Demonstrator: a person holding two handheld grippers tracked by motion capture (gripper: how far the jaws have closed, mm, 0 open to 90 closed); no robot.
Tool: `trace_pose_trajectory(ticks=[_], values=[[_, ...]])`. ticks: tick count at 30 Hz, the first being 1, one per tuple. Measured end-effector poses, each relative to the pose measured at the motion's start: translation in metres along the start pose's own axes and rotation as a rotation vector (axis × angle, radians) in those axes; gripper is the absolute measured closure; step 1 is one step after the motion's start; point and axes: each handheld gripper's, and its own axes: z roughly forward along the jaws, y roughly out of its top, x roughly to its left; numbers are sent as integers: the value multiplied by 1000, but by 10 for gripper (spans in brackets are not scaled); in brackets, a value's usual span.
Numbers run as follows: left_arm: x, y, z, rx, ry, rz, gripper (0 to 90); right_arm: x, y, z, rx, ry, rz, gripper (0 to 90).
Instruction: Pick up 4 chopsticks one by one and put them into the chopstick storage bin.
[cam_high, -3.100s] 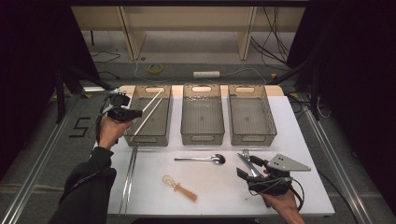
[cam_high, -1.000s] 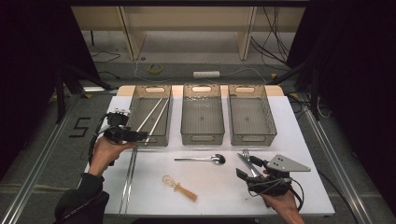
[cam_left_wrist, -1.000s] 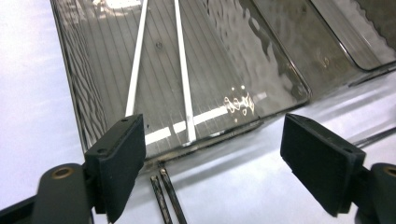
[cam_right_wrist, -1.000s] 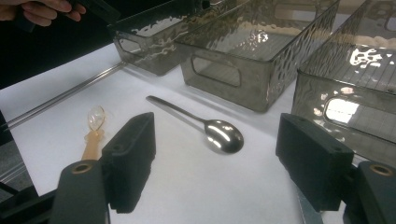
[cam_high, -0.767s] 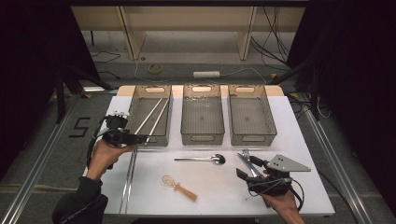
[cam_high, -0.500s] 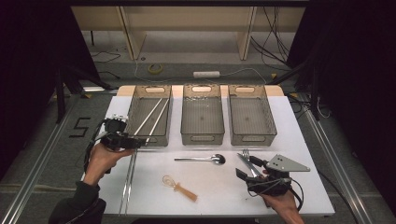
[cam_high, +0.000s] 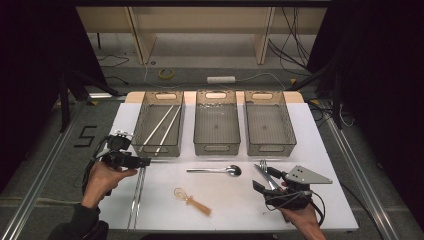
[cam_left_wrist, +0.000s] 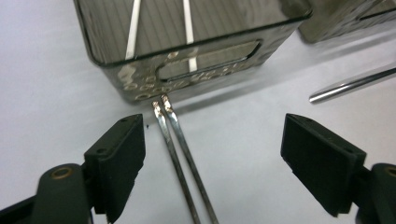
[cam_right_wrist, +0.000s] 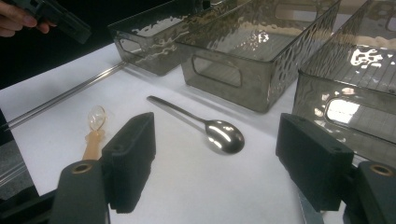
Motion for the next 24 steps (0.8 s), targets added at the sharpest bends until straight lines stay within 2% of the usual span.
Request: trace_pose_trajectory(ticks=[14,24], values=[[10,-24,6,40,33,-47,243,0,0,0,0,0,-4,296],[15,-34,11,90,48,-55,267,0,0,0,0,-1,-5,296]])
